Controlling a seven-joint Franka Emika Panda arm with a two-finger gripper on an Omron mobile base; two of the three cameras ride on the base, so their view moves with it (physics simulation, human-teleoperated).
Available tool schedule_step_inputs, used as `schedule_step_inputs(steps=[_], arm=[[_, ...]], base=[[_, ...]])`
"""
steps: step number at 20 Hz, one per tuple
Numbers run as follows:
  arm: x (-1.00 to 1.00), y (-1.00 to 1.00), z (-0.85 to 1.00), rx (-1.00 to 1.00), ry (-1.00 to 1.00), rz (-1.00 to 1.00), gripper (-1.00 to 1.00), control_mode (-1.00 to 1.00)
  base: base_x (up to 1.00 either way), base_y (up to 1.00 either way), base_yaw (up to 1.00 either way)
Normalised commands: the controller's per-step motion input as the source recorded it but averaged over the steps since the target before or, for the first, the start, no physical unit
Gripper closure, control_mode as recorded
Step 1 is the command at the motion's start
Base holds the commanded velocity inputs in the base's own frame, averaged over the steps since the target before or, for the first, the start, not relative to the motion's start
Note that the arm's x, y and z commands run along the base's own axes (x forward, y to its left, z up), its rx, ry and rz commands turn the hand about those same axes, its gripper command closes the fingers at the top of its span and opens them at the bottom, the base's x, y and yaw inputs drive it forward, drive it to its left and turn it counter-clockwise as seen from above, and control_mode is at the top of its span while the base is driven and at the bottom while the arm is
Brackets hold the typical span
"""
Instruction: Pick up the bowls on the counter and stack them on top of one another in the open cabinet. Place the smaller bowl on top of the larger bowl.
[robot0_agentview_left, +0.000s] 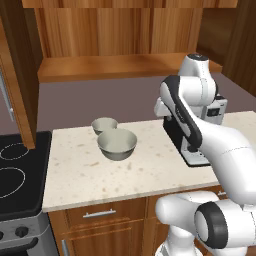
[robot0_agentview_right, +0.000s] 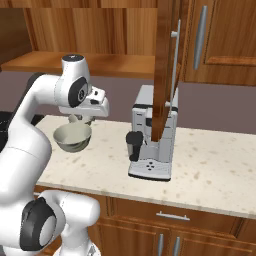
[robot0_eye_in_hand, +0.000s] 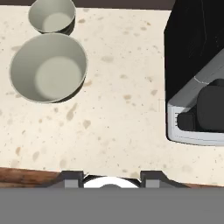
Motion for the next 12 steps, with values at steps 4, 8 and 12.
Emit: schedule_step_inputs(steps=[4,8,12], arm=[[0.0,0.01,0.0,0.0,0.0,0.0,-1.0,-1.0],[-0.28,0.0,-0.02,0.0,0.0,0.0,-1.0,-1.0],[-0.13,0.06,0.0,0.0,0.0,0.0,-1.0,-1.0]], base=[[0.0,0.0,0.0],[0.0,0.0,0.0],[0.0,0.0,0.0]])
